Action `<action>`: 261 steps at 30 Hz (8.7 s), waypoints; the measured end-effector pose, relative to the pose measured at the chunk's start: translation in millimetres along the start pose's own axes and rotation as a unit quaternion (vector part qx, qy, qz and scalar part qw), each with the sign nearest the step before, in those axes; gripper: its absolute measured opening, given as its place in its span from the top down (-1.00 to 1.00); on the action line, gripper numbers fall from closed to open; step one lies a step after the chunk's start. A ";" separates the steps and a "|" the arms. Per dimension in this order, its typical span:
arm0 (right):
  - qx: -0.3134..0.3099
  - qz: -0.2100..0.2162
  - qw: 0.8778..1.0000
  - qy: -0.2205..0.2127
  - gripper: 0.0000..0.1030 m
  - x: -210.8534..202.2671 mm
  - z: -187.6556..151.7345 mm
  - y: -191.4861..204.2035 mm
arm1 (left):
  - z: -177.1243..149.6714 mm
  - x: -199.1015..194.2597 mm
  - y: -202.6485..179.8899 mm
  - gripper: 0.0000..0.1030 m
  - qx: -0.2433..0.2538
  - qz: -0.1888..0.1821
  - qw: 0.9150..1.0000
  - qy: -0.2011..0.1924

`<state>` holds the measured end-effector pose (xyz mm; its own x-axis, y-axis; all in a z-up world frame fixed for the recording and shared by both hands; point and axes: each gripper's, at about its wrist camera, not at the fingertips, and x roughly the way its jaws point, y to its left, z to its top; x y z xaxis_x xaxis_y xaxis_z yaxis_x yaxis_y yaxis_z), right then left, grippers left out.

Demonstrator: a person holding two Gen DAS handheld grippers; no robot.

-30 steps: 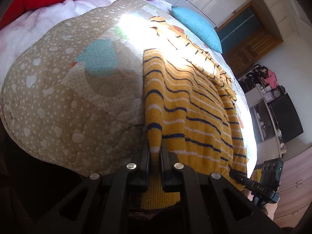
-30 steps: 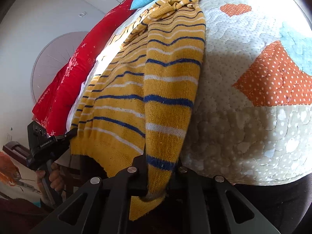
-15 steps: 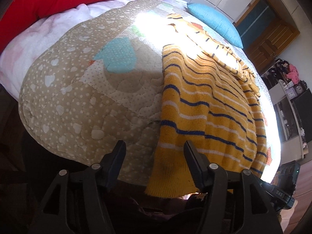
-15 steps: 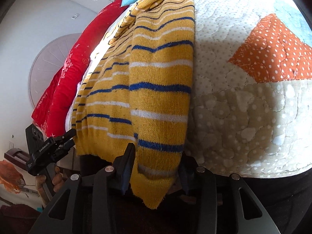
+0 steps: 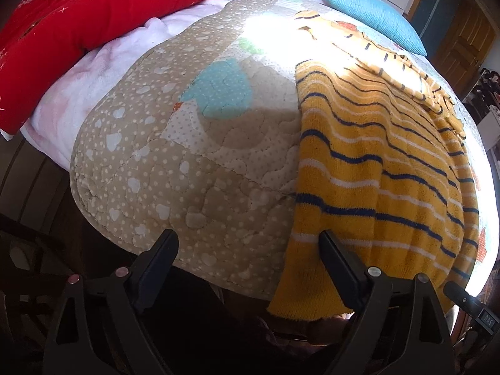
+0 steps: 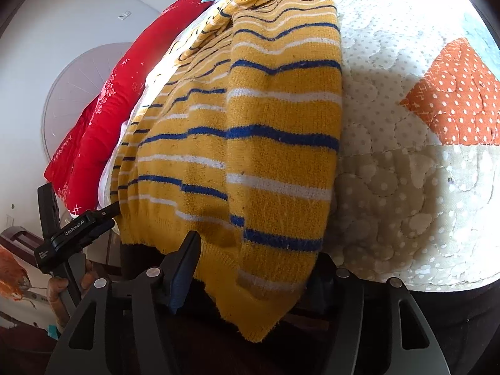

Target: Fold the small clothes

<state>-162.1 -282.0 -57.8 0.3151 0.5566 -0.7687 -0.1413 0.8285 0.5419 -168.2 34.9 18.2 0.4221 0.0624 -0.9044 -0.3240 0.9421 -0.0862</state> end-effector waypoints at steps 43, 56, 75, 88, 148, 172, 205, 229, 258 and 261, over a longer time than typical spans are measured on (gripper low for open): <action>0.239 0.191 0.952 0.008 -1.00 31.4 22.1 -70.2 | 21.1 78.5 31.4 -1.00 -0.109 -0.193 0.965 0.141; 0.138 0.158 0.977 0.046 -0.53 16.6 6.4 -42.1 | -1.0 32.5 26.9 -0.61 -0.086 -0.260 0.959 0.067; -0.062 0.096 0.993 -0.038 0.77 -32.0 70.8 72.9 | 92.7 -43.3 -19.8 0.81 -0.003 -0.279 0.960 -0.031; -0.019 0.037 0.989 -0.144 0.77 -14.3 295.8 55.6 | 293.4 52.4 -130.7 0.81 0.023 -0.172 0.983 -0.055; -0.274 -0.166 0.944 -0.084 -0.43 40.3 226.8 146.2 | 186.2 63.5 28.2 -0.64 -0.082 -0.065 0.991 -0.077; -0.423 -0.195 0.885 -0.009 0.48 255.6 194.4 294.6 | 105.4 12.3 110.0 -0.64 -0.160 -0.134 0.972 -0.104; -0.213 -0.210 0.942 -0.151 0.67 74.1 310.3 197.9 | 110.8 -23.2 33.4 -0.65 -0.087 -0.149 0.980 -0.100; -0.056 -0.040 0.979 -0.192 -0.41 -59.8 253.1 10.3 | 115.5 -1.0 -147.7 -0.65 0.079 -0.159 0.984 -0.035; -0.043 -0.067 0.987 -0.140 0.70 -43.4 194.6 -34.1 | 196.1 73.5 -238.4 -0.98 0.125 -0.205 0.971 0.003; -0.030 -0.044 0.980 -0.190 -0.23 -72.8 206.1 -33.6 | 205.3 55.6 -217.1 -0.98 0.120 -0.223 0.967 -0.032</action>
<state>13.1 -363.1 49.9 0.6544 0.4284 -0.6231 -0.1487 0.8808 0.4495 99.5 -98.5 72.4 0.5282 -0.3541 -0.7718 0.1052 0.9292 -0.3543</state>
